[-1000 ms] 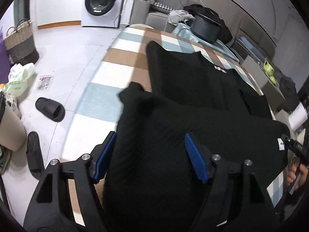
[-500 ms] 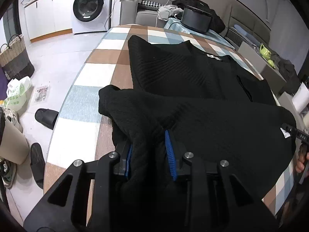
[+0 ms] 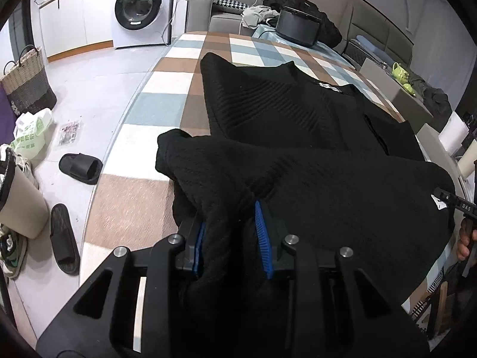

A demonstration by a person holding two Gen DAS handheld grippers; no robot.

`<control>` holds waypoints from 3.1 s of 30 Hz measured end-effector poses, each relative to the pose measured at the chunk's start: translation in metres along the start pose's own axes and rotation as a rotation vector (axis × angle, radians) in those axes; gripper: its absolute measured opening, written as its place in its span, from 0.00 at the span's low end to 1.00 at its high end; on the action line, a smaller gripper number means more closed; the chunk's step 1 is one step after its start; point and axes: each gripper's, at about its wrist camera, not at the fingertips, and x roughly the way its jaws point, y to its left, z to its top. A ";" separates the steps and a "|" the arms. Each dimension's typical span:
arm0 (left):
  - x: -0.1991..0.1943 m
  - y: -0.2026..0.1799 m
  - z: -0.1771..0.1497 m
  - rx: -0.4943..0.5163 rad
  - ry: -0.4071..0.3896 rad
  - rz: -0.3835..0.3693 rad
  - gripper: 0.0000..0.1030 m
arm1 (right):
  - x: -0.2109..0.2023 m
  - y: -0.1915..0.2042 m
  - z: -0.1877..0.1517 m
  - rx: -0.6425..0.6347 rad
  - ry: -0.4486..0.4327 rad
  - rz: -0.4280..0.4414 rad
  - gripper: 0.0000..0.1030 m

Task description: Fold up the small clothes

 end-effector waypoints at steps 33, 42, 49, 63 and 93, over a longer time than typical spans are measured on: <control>-0.083 0.001 0.016 -0.018 -0.211 0.027 0.04 | -0.067 -0.004 -0.001 0.046 -0.292 0.045 0.03; -0.026 0.017 0.051 -0.074 -0.131 0.073 0.06 | -0.037 -0.011 0.018 0.173 -0.268 -0.051 0.04; -0.037 0.013 0.039 -0.065 -0.149 0.129 0.54 | -0.028 -0.022 0.011 0.237 -0.209 -0.048 0.19; -0.066 0.023 0.016 -0.132 -0.182 0.097 0.56 | -0.057 -0.025 -0.015 0.277 -0.219 0.001 0.45; -0.021 0.022 0.021 -0.144 -0.071 0.123 0.57 | -0.025 -0.029 0.050 0.193 -0.266 -0.012 0.03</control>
